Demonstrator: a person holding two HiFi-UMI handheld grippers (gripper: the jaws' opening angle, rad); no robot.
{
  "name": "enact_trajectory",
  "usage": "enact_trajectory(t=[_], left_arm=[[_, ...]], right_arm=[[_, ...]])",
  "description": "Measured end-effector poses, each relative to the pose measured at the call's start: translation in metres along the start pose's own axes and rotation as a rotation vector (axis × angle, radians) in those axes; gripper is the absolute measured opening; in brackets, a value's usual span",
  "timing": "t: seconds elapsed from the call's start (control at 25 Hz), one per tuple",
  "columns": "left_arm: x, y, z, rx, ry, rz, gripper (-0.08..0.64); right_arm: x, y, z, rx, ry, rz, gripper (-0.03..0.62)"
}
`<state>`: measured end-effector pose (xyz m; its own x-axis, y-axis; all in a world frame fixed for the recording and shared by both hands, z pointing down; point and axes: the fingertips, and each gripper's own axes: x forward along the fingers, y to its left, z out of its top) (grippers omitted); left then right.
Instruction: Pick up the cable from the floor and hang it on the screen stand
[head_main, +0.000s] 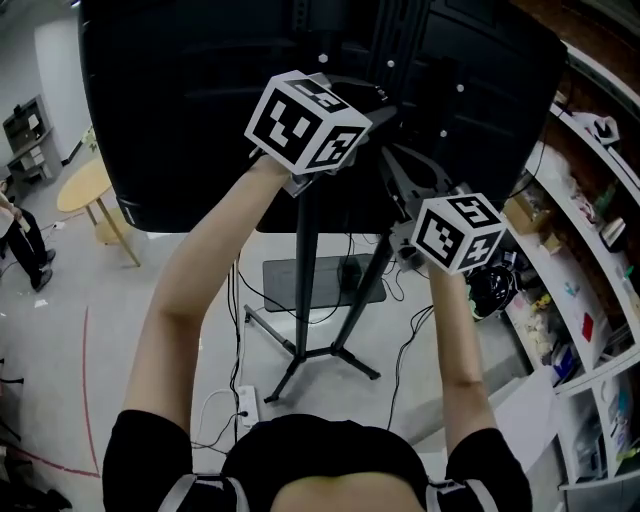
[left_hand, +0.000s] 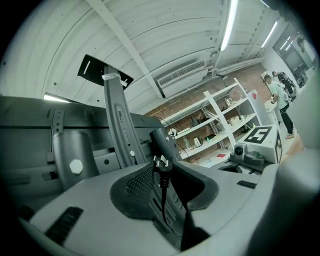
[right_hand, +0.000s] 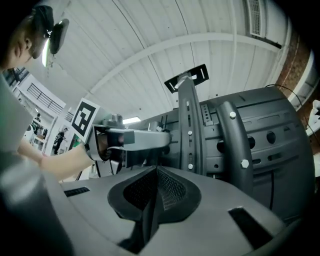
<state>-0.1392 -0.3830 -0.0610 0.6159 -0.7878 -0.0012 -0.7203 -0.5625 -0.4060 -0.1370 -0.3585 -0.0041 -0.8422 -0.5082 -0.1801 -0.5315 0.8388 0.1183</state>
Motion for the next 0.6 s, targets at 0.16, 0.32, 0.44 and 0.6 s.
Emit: enact_trajectory(t=[0.16, 0.32, 0.44, 0.6], left_arm=[[0.0, 0.009, 0.023, 0.022, -0.011, -0.003, 0.121], [-0.003, 0.023, 0.055, 0.025, -0.03, 0.014, 0.121], [-0.005, 0.031, 0.078, 0.06, -0.035, 0.029, 0.121], [-0.008, 0.046, 0.103, 0.133, -0.023, 0.06, 0.121]], right_arm=[[0.01, -0.003, 0.017, -0.001, -0.015, 0.011, 0.025], [0.017, -0.01, 0.038, -0.014, -0.036, 0.024, 0.025], [0.022, -0.014, 0.056, -0.018, -0.068, 0.035, 0.025], [0.028, -0.015, 0.069, -0.012, -0.096, 0.056, 0.025]])
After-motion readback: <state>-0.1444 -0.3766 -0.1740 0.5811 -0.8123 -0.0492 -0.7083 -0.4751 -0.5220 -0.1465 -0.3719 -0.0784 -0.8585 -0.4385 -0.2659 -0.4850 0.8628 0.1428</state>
